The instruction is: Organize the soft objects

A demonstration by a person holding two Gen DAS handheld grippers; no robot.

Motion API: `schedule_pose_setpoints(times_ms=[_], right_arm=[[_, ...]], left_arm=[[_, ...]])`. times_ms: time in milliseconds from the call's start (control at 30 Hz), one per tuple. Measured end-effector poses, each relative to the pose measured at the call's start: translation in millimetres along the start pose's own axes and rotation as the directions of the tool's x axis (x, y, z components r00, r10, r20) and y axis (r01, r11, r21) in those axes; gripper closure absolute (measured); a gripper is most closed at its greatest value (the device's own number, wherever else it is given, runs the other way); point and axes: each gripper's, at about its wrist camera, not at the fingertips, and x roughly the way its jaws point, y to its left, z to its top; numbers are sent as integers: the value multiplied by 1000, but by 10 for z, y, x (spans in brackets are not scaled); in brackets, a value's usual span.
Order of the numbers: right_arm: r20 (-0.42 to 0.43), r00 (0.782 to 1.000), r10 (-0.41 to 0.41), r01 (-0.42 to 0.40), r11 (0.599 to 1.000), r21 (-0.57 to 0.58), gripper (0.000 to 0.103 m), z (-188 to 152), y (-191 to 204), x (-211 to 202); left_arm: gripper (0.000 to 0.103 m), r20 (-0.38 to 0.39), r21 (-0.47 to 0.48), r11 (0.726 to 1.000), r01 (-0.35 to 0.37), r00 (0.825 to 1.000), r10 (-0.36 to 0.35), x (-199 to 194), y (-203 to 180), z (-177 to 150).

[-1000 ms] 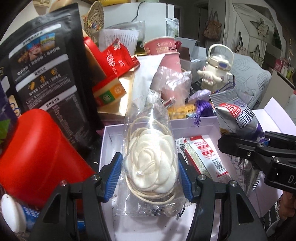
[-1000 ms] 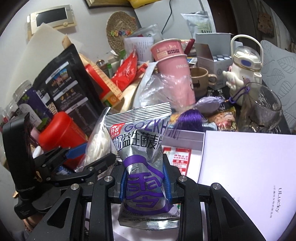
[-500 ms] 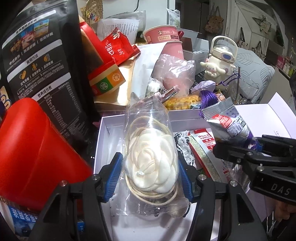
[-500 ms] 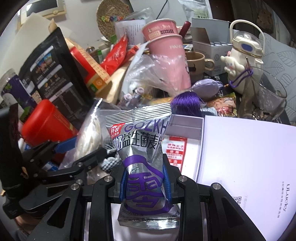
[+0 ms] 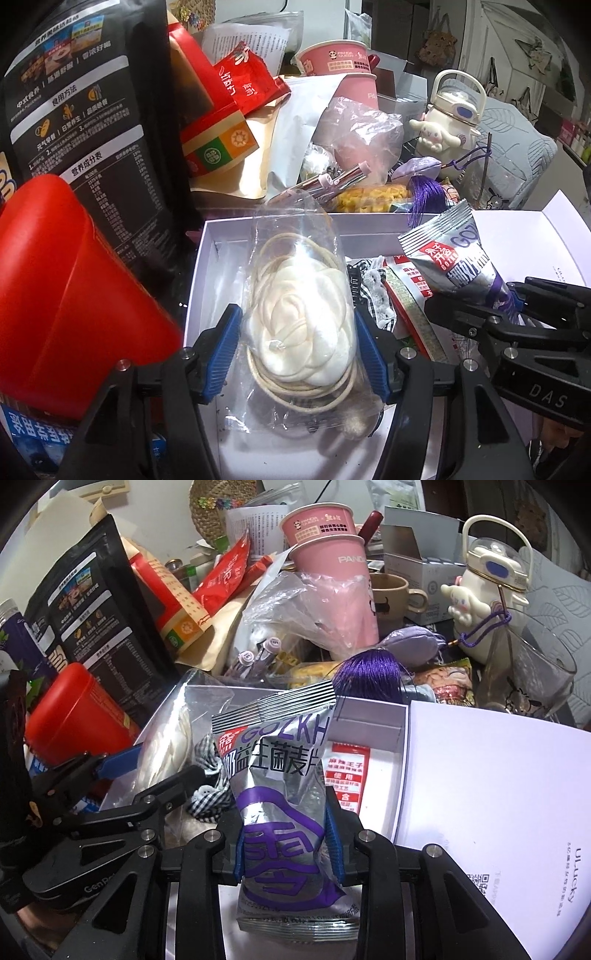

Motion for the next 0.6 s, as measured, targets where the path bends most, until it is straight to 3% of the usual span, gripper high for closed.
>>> schedule_pose_setpoints(times_ms=[167,267,400,600], right_arm=[[-15,1000,-9,9,1000,-1,65,5,13,24],[-24,999,27,-27,1000,1,63,5,8,-6],[11,999,-32,32,999,-14,60,13,25,-101],[44,998,-40,41,999,-21,58,-7,49,-278]], left_arm=[[41,-13,21,999,-28,1000,28,1,-45,19],[41,-23,3,1000,-24,999,24,-32,-45,29],[41,-23,8,1000,-28,999,28,-110,-72,40],[36,-10,17,998,-60,998,60,-240,-127,42]])
